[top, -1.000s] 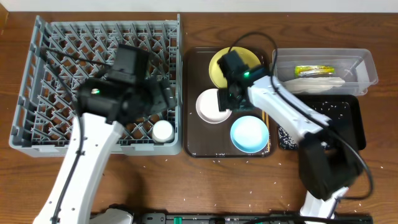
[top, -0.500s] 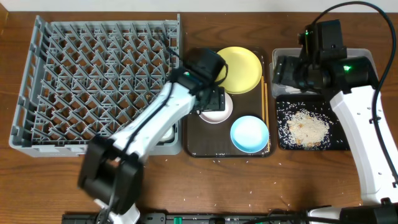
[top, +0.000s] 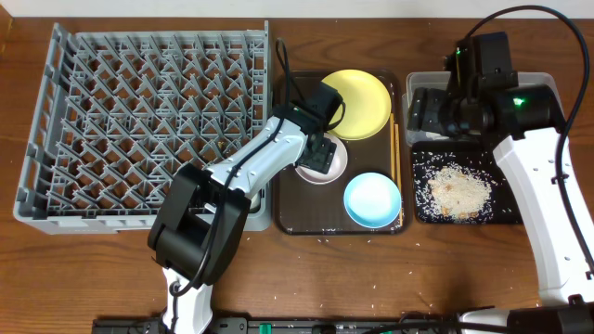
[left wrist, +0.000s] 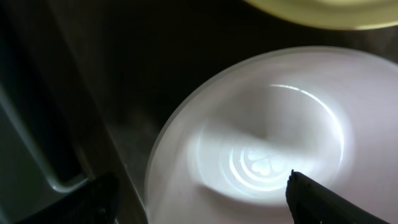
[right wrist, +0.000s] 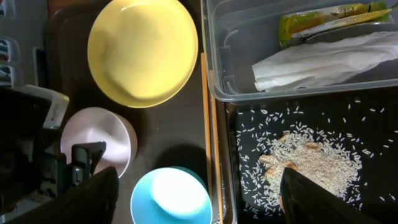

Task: Sort waste into correct bins and load items into the dishwasher
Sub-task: 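Grasp the pink bowl rim with the left gripper and lift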

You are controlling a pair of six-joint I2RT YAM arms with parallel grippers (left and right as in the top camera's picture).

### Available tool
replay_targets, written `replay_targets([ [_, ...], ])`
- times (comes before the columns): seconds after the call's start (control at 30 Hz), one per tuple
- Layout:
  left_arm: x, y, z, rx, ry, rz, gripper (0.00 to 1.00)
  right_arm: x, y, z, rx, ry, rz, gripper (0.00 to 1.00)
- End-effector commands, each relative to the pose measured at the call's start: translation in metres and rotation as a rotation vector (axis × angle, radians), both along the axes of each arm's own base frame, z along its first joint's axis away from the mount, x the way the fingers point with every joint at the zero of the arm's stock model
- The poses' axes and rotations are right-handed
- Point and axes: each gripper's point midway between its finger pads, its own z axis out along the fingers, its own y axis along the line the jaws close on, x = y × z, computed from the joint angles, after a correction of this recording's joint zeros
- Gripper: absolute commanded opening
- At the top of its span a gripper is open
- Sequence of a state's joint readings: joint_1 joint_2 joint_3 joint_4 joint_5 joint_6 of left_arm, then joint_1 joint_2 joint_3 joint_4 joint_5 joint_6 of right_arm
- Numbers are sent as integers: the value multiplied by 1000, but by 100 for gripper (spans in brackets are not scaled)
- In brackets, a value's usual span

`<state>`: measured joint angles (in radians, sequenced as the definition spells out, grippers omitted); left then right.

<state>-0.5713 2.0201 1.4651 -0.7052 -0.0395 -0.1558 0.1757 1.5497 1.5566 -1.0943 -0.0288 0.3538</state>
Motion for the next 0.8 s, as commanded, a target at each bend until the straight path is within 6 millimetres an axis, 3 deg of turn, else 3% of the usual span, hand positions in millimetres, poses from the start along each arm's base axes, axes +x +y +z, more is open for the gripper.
replay_targets([
  [0.0,5,4,1,25,-20,-21,86,-3,-3,-7,-15,25,11,99],
  [0.3,0,8,-8,33,-8,-21,85,-6,-9,-9,-43,40,-3,99],
  [0.63,-2,9,-10,35,-3,-19,85,-6,-54,-10,-50,58,-127,99],
  [0.77,-2,9,-10,34,-2,-13,85,-5,-58,-10,-50,57,-138,99],
])
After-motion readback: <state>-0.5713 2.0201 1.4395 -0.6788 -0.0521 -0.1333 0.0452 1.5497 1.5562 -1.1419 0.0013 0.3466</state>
